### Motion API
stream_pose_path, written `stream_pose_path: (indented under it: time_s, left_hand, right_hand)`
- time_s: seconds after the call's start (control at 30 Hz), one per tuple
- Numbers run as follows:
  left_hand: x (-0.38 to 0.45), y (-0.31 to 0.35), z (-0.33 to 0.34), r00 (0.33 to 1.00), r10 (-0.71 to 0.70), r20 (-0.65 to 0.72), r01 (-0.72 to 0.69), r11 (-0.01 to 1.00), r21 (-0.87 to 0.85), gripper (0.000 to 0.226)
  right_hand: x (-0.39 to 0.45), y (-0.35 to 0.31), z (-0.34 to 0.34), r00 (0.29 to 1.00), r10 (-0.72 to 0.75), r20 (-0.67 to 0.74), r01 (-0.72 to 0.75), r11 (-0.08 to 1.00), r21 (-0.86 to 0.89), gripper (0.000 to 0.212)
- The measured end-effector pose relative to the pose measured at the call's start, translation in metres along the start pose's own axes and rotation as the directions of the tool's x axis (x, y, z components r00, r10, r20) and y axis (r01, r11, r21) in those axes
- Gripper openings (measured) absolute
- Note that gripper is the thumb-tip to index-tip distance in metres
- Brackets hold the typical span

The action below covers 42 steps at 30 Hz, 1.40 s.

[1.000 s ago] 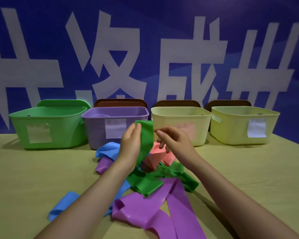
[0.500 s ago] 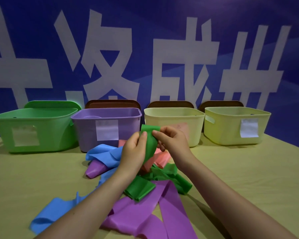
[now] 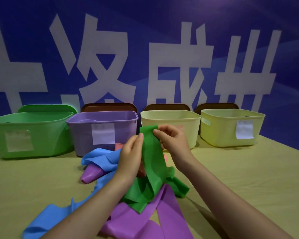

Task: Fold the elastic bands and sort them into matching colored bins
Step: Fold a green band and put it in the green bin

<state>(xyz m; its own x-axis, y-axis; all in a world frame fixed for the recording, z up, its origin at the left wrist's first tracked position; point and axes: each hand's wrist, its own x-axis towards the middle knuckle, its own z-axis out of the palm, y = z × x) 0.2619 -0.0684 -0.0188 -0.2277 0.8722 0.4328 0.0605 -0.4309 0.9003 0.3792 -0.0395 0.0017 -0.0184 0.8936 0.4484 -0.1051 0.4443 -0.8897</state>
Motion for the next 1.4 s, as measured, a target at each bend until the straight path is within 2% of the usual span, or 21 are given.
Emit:
stream_pose_path:
  time_s: [0.13, 0.3, 0.43, 0.57, 0.83, 0.97, 1.03, 1.13, 1.23, 1.33, 1.4]
  left_hand:
    - [0.006, 0.0, -0.006, 0.997, -0.047, -0.068, 0.044, 0.998, -0.053, 0.03]
    - [0.005, -0.003, -0.005, 0.996, -0.009, -0.086, 0.011, 1.0, 0.017, 0.027]
    - [0.002, -0.004, -0.002, 0.998, -0.016, -0.053, 0.016, 1.0, 0.001, 0.028]
    - [-0.002, -0.006, 0.004, 0.999, -0.038, -0.008, 0.038, 0.999, 0.023, 0.024]
    - [0.0, -0.015, 0.005, 1.0, 0.006, -0.025, -0.003, 0.993, 0.117, 0.031]
    - [0.004, -0.013, 0.001, 0.998, -0.039, -0.039, 0.042, 0.996, 0.083, 0.03]
    - [0.005, -0.01, -0.002, 0.997, -0.072, -0.026, 0.073, 0.997, 0.006, 0.027]
    - [0.006, -0.009, -0.004, 0.992, -0.126, 0.019, 0.127, 0.988, -0.089, 0.028]
    - [0.006, -0.01, -0.004, 0.992, -0.115, 0.053, 0.118, 0.991, -0.061, 0.026]
    - [0.006, -0.01, -0.003, 0.994, -0.107, 0.037, 0.109, 0.993, -0.051, 0.027]
    - [0.007, -0.009, -0.003, 0.992, -0.122, 0.012, 0.123, 0.99, -0.073, 0.029]
  right_hand:
    - [-0.004, 0.004, 0.009, 0.996, 0.015, 0.082, -0.015, 1.0, -0.005, 0.011]
    - [-0.004, 0.006, 0.007, 0.992, 0.027, 0.124, -0.027, 1.0, 0.002, 0.013]
    - [-0.005, 0.008, 0.007, 0.998, 0.006, 0.056, -0.003, 0.999, -0.047, 0.014]
    - [-0.005, 0.007, 0.009, 0.999, -0.029, -0.025, 0.029, 1.0, -0.012, 0.018]
    - [-0.006, 0.013, 0.013, 1.0, -0.007, -0.008, 0.007, 1.0, 0.002, 0.02]
    - [-0.003, 0.014, 0.011, 0.994, 0.006, 0.106, -0.007, 1.0, 0.009, 0.009]
    - [-0.004, 0.015, 0.012, 0.99, -0.004, 0.138, 0.004, 1.0, 0.0, 0.009]
    - [-0.004, 0.013, 0.011, 0.996, -0.01, 0.089, 0.011, 1.0, -0.01, 0.017]
    - [-0.001, 0.011, 0.007, 1.0, -0.021, 0.016, 0.021, 1.0, -0.001, 0.017]
    - [-0.001, 0.009, 0.004, 0.998, -0.055, 0.033, 0.056, 0.998, -0.029, 0.016]
    - [-0.002, 0.007, 0.003, 0.993, -0.094, 0.071, 0.098, 0.994, -0.056, 0.023]
